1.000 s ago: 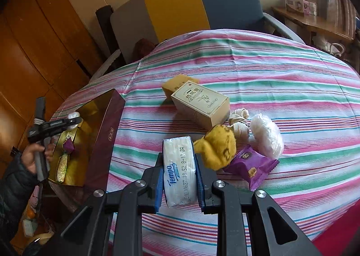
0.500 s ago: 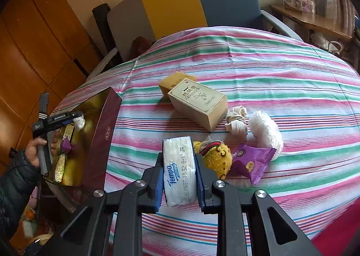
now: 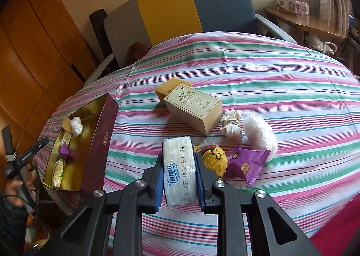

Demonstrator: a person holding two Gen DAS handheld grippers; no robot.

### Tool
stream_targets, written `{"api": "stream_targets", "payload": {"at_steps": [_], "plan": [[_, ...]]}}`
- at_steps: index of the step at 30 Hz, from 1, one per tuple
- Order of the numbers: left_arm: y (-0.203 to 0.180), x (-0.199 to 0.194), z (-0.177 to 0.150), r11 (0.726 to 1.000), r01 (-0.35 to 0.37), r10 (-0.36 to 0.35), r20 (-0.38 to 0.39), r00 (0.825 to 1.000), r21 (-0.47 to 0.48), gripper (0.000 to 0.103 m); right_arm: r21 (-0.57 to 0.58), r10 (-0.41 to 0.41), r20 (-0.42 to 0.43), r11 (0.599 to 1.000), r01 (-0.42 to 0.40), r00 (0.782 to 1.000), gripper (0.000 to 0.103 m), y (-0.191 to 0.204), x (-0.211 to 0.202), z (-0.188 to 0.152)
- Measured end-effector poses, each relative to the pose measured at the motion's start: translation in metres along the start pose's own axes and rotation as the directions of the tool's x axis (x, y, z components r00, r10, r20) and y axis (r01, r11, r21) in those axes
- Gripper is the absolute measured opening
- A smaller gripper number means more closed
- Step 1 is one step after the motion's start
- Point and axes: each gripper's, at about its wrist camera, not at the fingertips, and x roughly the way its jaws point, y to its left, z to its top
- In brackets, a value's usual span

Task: Organize objects
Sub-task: 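Carry the Tempo tissue pack into the gold tray and open the right gripper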

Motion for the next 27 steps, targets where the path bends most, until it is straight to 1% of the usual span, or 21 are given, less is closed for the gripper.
{"api": "stream_targets", "payload": {"at_steps": [4,9,11,14,17,21,24,27], "plan": [[-0.002,-0.016,-0.01,1.0,-0.015,0.015,0.029,0.999,0.011,0.059,0.001,-0.03,0.004,1.0,0.03,1.0,0.024,0.001,0.0,0.0],[0.0,-0.023,-0.017,1.0,-0.016,0.016,0.025,1.0,0.017,0.059,0.041,-0.061,0.013,0.997,0.061,0.998,0.024,-0.005,-0.002,0.001],[0.002,-0.024,-0.019,1.0,-0.015,0.015,0.022,1.0,0.017,0.059,0.063,-0.062,0.021,0.996,0.061,0.998,0.024,-0.005,-0.003,0.001],[0.004,-0.026,-0.023,1.0,-0.013,0.013,0.02,1.0,0.014,0.059,0.081,-0.042,0.035,0.996,0.039,0.999,0.024,0.002,-0.004,0.003],[0.007,-0.024,-0.026,1.0,-0.017,0.017,0.011,1.0,0.006,0.059,0.082,0.012,0.063,0.997,-0.018,0.998,0.024,0.018,-0.007,0.009],[0.009,-0.024,-0.028,1.0,-0.018,0.018,0.006,1.0,0.003,0.059,0.053,0.143,0.072,0.988,-0.147,0.987,0.024,0.056,-0.001,0.02],[0.014,-0.024,-0.03,1.0,-0.02,0.02,0.0,1.0,-0.001,0.059,0.029,0.237,0.044,0.971,-0.239,0.97,0.024,0.092,0.017,0.025],[0.025,-0.029,-0.031,1.0,-0.023,0.023,0.0,1.0,-0.016,0.059,0.018,0.324,-0.001,0.946,-0.324,0.946,0.024,0.13,0.041,0.028]]}}
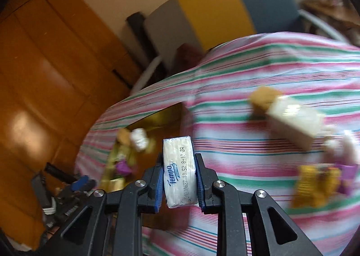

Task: Organize objects
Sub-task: 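Carry the Tempo tissue pack into the gold tray and open the right gripper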

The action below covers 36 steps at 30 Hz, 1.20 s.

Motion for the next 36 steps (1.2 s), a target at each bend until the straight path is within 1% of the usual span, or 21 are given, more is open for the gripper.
{"api": "stream_targets", "payload": {"at_steps": [2,6,9,12,13,15,18,20,21,23,24,25,26,27,28,30,32,36], "plan": [[0.009,-0.004,0.0,1.0,-0.01,0.01,0.001,1.0,-0.013,0.059,-0.01,0.057,-0.04,0.998,-0.058,0.998,0.024,0.02,0.026,0.001],[0.03,-0.008,-0.002,0.997,-0.043,0.043,-0.009,0.999,-0.058,0.059,-0.017,0.126,-0.127,0.992,-0.129,0.984,0.024,0.052,0.079,0.0],[0.046,-0.007,-0.005,0.993,-0.058,0.056,-0.018,0.998,-0.106,0.059,0.004,0.151,-0.185,0.988,-0.153,0.971,0.024,0.069,0.121,-0.002],[0.054,-0.003,-0.007,0.99,-0.058,0.056,-0.022,0.998,-0.125,0.059,0.074,0.188,-0.218,0.982,-0.176,0.958,0.024,0.077,0.159,-0.003],[0.055,-0.002,-0.008,0.99,-0.055,0.053,-0.024,0.998,-0.128,0.059,0.094,0.199,-0.232,0.979,-0.182,0.952,0.024,0.079,0.171,-0.004],[0.056,0.002,-0.009,0.99,-0.045,0.04,-0.034,0.999,-0.134,0.059,0.125,0.194,-0.255,0.978,-0.167,0.947,0.024,0.082,0.196,-0.007],[0.055,0.008,-0.012,0.99,-0.038,0.031,-0.053,0.998,-0.136,0.059,0.138,0.159,-0.292,0.983,-0.123,0.943,0.025,0.089,0.23,-0.011],[0.053,0.012,-0.014,0.99,-0.028,0.019,-0.065,0.998,-0.138,0.059,0.136,0.151,-0.296,0.984,-0.115,0.943,0.03,0.093,0.244,-0.012],[0.052,0.012,-0.015,0.991,-0.025,0.016,-0.067,0.998,-0.134,0.059,0.124,0.126,-0.298,0.988,-0.093,0.946,0.036,0.096,0.249,-0.011],[0.05,0.013,-0.015,0.991,-0.025,0.016,-0.067,0.998,-0.128,0.059,0.078,0.065,-0.296,0.996,-0.043,0.953,0.042,0.101,0.254,-0.01],[0.05,0.012,-0.016,0.991,-0.023,0.014,-0.067,0.998,-0.128,0.059,0.064,0.054,-0.3,0.997,-0.036,0.952,0.052,0.103,0.256,-0.011],[0.05,0.012,-0.015,0.992,-0.024,0.015,-0.066,0.998,-0.128,0.059,0.06,0.049,-0.306,0.998,-0.032,0.951,0.065,0.102,0.256,-0.012],[0.05,0.012,-0.015,0.992,-0.026,0.018,-0.065,0.998,-0.127,0.059,0.064,0.058,-0.3,0.997,-0.04,0.952,0.071,0.101,0.254,-0.011],[0.05,0.011,-0.015,0.992,-0.031,0.023,-0.062,0.998,-0.126,0.059,0.064,0.054,-0.293,0.997,-0.036,0.955,0.081,0.101,0.251,-0.01],[0.05,0.011,-0.015,0.992,-0.033,0.026,-0.061,0.998,-0.125,0.06,0.062,0.049,-0.278,0.998,-0.033,0.959,0.084,0.1,0.246,-0.01],[0.049,0.01,-0.014,0.991,-0.043,0.036,-0.06,0.998,-0.124,0.06,0.063,0.058,-0.253,0.997,-0.043,0.966,0.084,0.098,0.234,-0.01],[0.048,0.009,-0.015,0.992,-0.056,0.049,-0.057,0.997,-0.116,0.06,0.068,0.064,-0.243,0.996,-0.049,0.968,0.084,0.094,0.224,-0.01],[0.043,0.004,-0.014,0.993,-0.072,0.068,-0.04,0.997,-0.096,0.06,0.035,0.043,-0.226,0.999,-0.036,0.973,0.086,0.094,0.203,-0.015]]}}
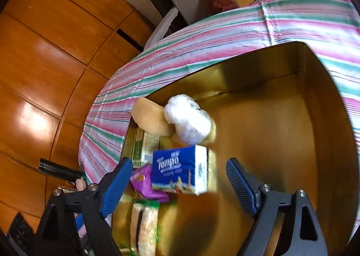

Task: Organize objects
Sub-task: 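Carry the Tempo tissue pack into the gold tray and open the right gripper, then return both grippers to the pile and grasp the yellow sponge with the left gripper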

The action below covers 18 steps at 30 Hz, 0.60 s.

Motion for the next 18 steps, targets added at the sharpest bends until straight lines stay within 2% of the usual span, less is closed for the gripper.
{"api": "stream_targets", "payload": {"at_steps": [4,9,13,18], "plan": [[-0.006,-0.005,0.0,1.0,-0.004,0.004,0.022,1.0,0.02,0.06,-0.055,-0.029,0.026,0.998,0.031,0.999,0.088,0.002,-0.02,-0.009],[-0.016,-0.008,-0.003,0.999,0.002,-0.003,0.023,1.0,0.049,0.06,-0.154,-0.119,0.084,0.979,0.131,0.989,0.09,-0.002,-0.054,-0.025],[-0.024,-0.009,-0.005,0.997,0.01,-0.011,0.019,1.0,0.07,0.06,-0.196,-0.193,0.143,0.956,0.219,0.971,0.09,-0.013,-0.083,-0.035],[-0.033,-0.008,-0.008,0.996,0.021,-0.021,0.005,1.0,0.087,0.06,-0.176,-0.276,0.202,0.934,0.312,0.94,0.09,-0.044,-0.125,-0.033]]}}
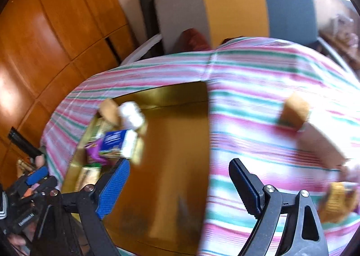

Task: Organize objects
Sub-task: 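Return both grippers to the pile and grasp the yellow sponge with the left gripper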

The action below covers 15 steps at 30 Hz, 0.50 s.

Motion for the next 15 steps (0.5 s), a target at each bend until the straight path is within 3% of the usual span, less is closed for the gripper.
{"api": "stream_targets", "payload": {"at_steps": [4,8,11,15], "plan": [[-0.007,0.0,-0.002,1.0,0.001,-0.001,-0.007,1.0,0.009,0.06,0.023,-0.118,0.039,0.993,0.118,0.992,0.09,-0.048,-0.028,0.007],[-0.017,0.003,-0.004,1.0,0.011,-0.01,-0.021,1.0,0.017,0.06,0.096,-0.263,0.072,0.962,0.256,0.962,0.09,-0.109,-0.058,0.013],[-0.028,0.005,-0.003,0.999,0.03,-0.029,-0.031,0.999,0.031,0.06,0.195,-0.386,0.089,0.911,0.364,0.918,0.091,-0.162,-0.078,0.011],[-0.042,0.005,0.004,0.998,0.06,-0.059,-0.036,0.998,0.028,0.06,0.416,-0.505,0.066,0.798,0.436,0.861,0.091,-0.234,-0.101,-0.005]]}}
